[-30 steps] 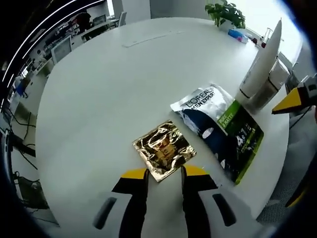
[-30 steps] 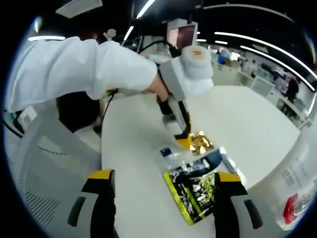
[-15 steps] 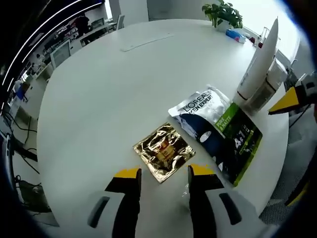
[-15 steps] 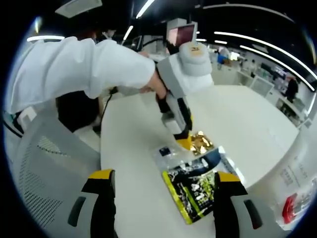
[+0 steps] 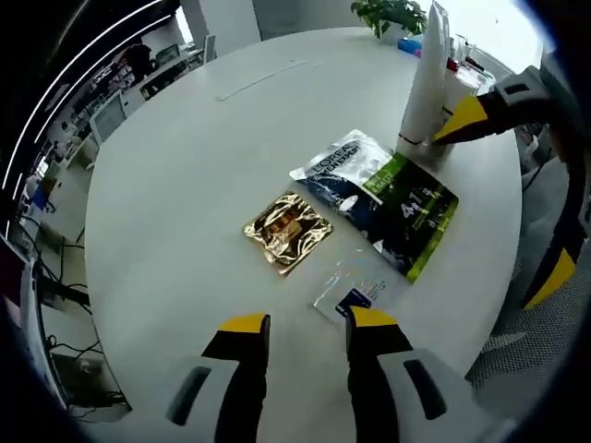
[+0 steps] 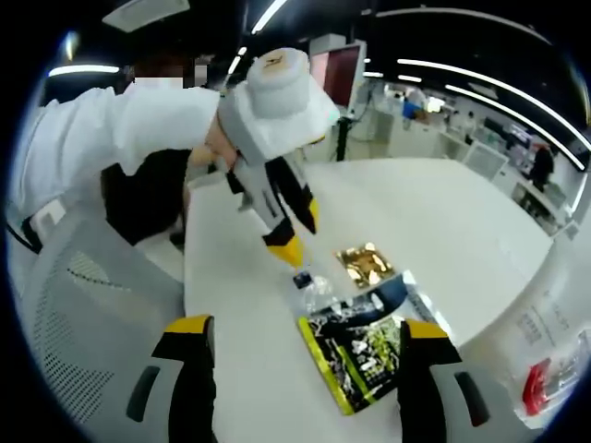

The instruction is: Arrange the skincare products in the storage area until every visible bottle or jar stands upright without overlapping.

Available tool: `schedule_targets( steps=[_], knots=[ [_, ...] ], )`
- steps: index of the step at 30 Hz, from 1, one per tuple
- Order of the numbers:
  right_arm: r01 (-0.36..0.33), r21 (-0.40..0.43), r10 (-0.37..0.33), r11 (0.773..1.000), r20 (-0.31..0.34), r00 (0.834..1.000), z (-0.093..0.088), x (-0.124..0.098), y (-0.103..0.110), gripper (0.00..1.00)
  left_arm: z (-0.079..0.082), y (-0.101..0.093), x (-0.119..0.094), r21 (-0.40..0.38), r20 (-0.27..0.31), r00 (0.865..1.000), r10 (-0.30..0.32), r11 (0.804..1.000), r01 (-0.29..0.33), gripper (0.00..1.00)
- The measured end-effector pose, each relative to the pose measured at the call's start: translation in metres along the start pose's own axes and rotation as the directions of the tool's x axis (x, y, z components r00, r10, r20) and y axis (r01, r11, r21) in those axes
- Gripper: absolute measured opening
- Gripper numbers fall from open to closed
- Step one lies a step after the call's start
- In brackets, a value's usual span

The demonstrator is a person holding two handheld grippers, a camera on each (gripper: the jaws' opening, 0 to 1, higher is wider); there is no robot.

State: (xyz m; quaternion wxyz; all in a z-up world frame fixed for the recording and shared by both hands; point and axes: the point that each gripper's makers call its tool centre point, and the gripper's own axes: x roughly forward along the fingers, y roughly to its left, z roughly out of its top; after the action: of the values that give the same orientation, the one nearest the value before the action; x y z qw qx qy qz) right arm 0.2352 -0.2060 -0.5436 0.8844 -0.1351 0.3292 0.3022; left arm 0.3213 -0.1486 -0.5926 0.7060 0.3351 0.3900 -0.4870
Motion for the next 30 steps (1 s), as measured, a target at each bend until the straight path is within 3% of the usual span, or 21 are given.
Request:
schedule_targets(
  steps=[5, 10, 19, 23, 30],
  knots=[
    [0.009, 0.005, -0.008, 1.000, -0.021, 1.000, -0.006, -0.001, -0.004, 0.78, -0.011, -0.020, 0.007, 0.003, -0.019, 1.000, -0.022, 1.000, 0.022, 0.36],
    [0.015, 0.009, -0.014, 1.000, -0.030, 0.999, -0.008, -0.001, -0.006, 0.78, -0.018, -0.020, 0.015, -0.013, -0.023, 0.999, -0.022, 1.000, 0.022, 0.37],
    [0.016, 0.008, -0.016, 1.000, -0.031, 0.999, -0.009, -0.001, -0.007, 0.78, -0.010, -0.024, 0.016, -0.010, 0.007, 1.000, 0.005, 1.000, -0.005, 0.37],
    [0.020, 0.010, -0.019, 1.000, -0.029, 0.999, -0.009, -0.002, -0.008, 0.77, -0.005, -0.025, 0.020, -0.043, 0.044, 0.999, -0.012, 0.999, 0.014, 0.36],
    [0.014, 0.009, -0.013, 1.000, -0.032, 0.999, -0.010, -0.001, -0.006, 0.77, -0.004, -0.023, 0.021, -0.028, 0.041, 0.999, -0.035, 0.999, 0.036, 0.38]
  ],
)
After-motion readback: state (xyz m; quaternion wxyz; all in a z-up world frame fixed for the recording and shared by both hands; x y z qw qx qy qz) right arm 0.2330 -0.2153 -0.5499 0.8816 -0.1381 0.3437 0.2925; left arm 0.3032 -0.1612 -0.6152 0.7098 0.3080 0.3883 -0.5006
